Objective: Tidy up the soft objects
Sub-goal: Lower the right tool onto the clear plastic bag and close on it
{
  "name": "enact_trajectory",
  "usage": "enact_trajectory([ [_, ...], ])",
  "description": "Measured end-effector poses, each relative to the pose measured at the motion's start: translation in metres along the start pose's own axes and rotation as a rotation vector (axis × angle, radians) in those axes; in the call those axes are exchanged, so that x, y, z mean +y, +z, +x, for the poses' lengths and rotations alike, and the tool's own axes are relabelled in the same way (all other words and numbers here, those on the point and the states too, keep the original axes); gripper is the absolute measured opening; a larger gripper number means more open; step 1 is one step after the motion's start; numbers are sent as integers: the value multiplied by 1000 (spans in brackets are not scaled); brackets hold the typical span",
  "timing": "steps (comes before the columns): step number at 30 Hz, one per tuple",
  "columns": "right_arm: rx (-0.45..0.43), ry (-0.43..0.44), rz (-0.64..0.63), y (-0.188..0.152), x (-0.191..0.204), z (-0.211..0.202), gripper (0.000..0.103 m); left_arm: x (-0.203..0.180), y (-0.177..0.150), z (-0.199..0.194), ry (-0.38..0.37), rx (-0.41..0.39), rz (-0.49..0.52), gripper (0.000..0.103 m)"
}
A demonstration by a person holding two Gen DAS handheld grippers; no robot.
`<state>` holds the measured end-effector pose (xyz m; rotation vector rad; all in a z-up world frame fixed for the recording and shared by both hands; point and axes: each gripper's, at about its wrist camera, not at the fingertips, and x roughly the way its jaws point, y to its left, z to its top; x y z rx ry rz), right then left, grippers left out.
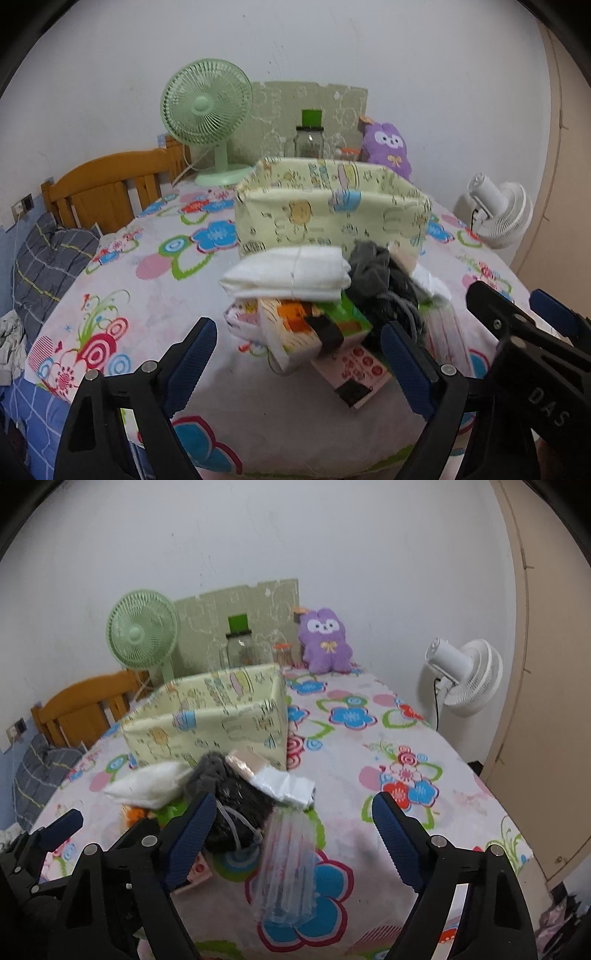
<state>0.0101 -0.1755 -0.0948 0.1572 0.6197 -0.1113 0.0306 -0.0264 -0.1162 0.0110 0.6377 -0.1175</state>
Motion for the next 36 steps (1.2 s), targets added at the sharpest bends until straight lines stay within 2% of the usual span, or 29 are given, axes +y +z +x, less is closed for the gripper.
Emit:
enact_trajectory([
  [6, 53, 10, 8, -8, -1, 16, 81, -4, -7, 10, 8, 24, 18, 91],
  [11, 111, 12, 36, -13, -4, 31, 71, -8, -11, 18, 19, 39, 24, 91],
  [15, 153, 14, 47, -16, -6, 42, 68, -11, -14, 25, 31, 52, 35, 88],
  [23, 221, 39, 51, -21, -3, 58, 43, -18, -18, 36, 48, 74, 64, 88],
  [25, 221, 39, 46, -21, -3, 58, 38, -18, -17, 36, 42, 73, 63, 88],
  [26, 215, 33, 42, -21, -2, 57, 31, -19, -17, 36, 40, 73, 63, 88],
  [29, 201, 24, 41, -18, -1, 54, 23, -17, -14, 36, 44, 61, 51, 88],
  [36, 180, 27, 51, -11, -3, 49, 20, -14, -8, 36, 49, 49, 46, 88],
])
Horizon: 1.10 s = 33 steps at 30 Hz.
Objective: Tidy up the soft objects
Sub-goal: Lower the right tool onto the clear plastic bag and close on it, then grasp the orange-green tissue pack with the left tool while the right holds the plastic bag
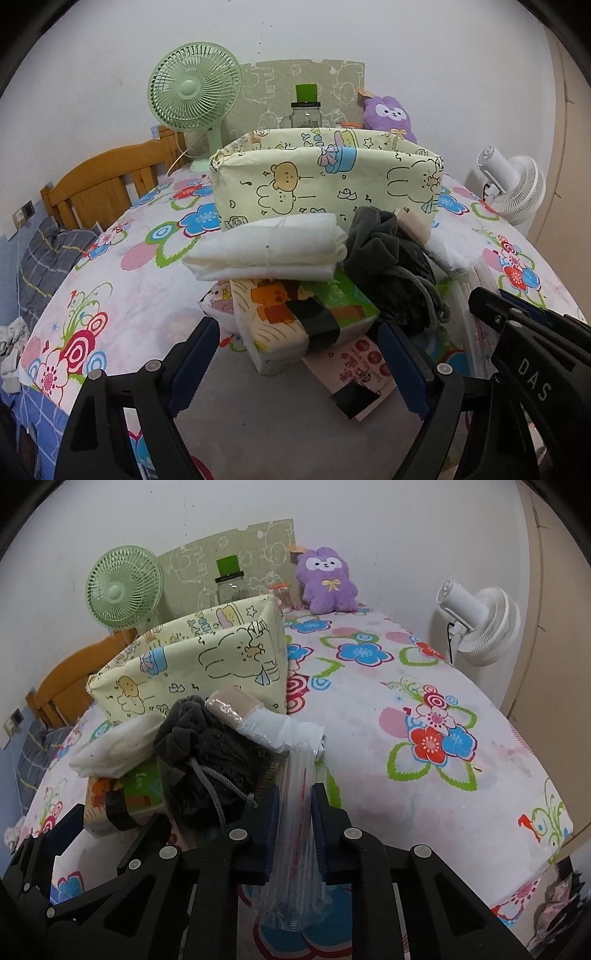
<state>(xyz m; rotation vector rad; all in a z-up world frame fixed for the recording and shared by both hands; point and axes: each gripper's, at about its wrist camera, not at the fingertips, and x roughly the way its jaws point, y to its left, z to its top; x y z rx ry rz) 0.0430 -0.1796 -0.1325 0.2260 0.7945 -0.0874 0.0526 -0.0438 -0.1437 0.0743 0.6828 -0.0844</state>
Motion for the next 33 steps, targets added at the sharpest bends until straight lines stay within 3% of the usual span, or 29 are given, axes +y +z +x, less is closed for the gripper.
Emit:
enact_trajectory([
  [10, -54, 17, -8, 10, 9, -12, 19, 0, 9, 3, 2, -8, -1, 89],
  [24, -43, 28, -21, 17, 22, 4, 19, -2, 13, 20, 20, 6, -2, 89],
  [33, -43, 18, -24, 18, 24, 6, 19, -1, 14, 18, 22, -1, -4, 78],
])
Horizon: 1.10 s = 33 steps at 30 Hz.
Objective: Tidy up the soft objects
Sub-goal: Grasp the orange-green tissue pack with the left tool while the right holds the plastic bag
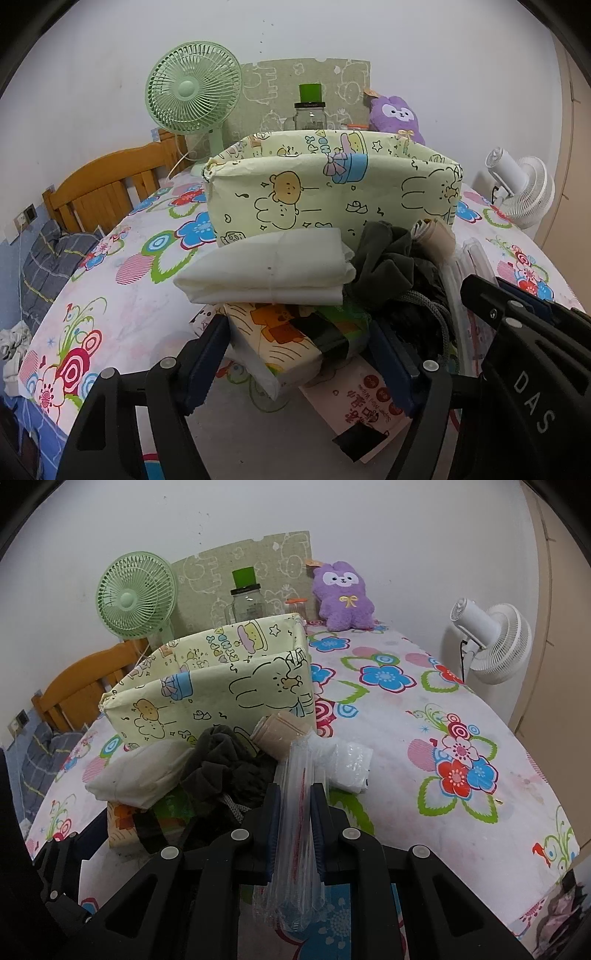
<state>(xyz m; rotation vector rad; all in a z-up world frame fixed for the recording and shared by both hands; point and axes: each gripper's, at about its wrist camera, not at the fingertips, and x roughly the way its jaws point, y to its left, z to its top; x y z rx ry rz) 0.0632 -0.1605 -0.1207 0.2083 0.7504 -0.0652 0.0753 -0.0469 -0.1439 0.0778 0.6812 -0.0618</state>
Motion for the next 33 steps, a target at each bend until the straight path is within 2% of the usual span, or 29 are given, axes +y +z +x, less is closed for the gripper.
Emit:
enact_trajectory([
  [16, -42, 11, -15, 1, 8, -23, 19, 5, 8, -32, -24, -54, -19, 75],
  [33, -121, 28, -20, 31, 9, -60, 19, 7, 36, -66, -43, -113, -48, 75],
])
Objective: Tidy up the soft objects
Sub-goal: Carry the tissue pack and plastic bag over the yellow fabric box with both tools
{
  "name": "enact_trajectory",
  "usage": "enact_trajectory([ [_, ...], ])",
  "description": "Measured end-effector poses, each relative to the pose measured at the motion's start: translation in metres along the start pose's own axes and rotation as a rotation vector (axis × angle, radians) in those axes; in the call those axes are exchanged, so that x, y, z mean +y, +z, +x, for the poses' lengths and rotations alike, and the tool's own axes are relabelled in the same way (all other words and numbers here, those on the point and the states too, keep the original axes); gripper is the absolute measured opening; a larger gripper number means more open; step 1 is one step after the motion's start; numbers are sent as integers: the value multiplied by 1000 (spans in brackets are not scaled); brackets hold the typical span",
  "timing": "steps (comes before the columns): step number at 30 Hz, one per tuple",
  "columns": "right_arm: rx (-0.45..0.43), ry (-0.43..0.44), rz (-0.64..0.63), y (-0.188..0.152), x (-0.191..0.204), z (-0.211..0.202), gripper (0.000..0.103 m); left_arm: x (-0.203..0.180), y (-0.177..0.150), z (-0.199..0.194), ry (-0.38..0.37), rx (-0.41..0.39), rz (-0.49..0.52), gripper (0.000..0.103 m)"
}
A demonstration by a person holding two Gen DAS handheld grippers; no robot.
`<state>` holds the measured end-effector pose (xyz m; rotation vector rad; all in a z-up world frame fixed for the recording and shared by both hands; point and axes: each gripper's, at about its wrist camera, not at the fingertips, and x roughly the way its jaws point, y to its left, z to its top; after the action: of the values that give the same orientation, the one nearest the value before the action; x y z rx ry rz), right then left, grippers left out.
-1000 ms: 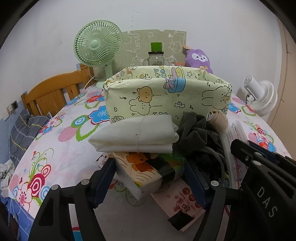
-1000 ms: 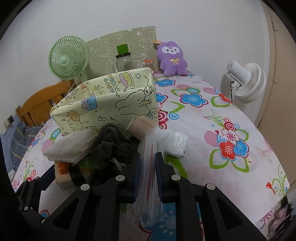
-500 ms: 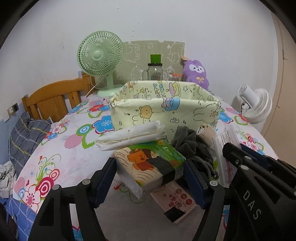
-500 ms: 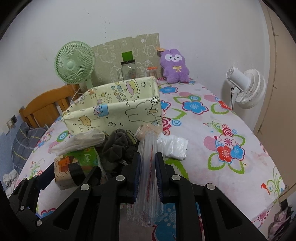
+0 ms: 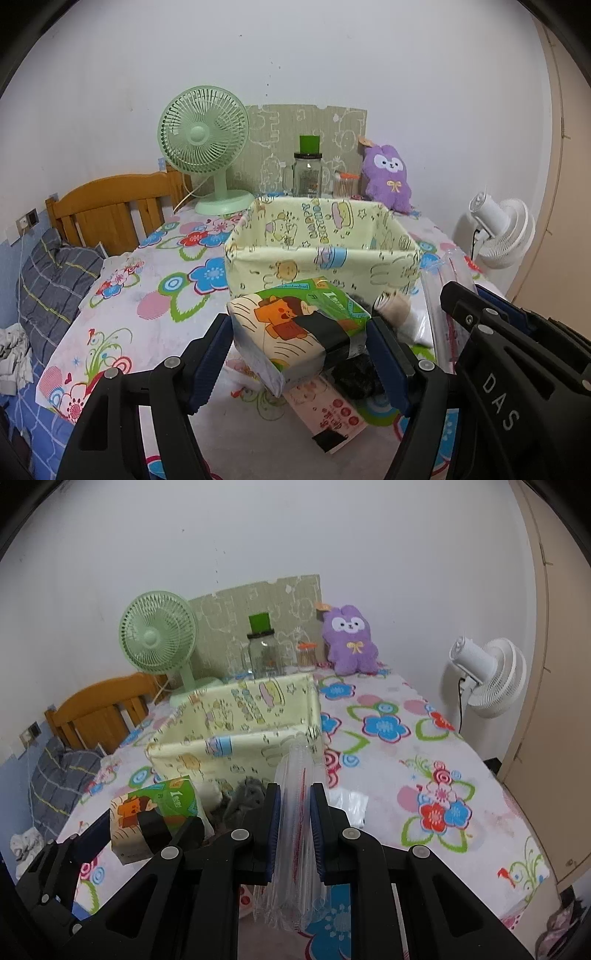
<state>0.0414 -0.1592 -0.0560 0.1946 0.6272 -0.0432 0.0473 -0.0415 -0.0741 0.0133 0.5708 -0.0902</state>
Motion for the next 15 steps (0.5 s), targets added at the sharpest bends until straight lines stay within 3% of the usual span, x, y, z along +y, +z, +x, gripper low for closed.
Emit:
enact_trajectory([
  [15, -22, 21, -18, 29, 6, -3, 19, -2, 30, 2, -3, -15, 8, 75],
])
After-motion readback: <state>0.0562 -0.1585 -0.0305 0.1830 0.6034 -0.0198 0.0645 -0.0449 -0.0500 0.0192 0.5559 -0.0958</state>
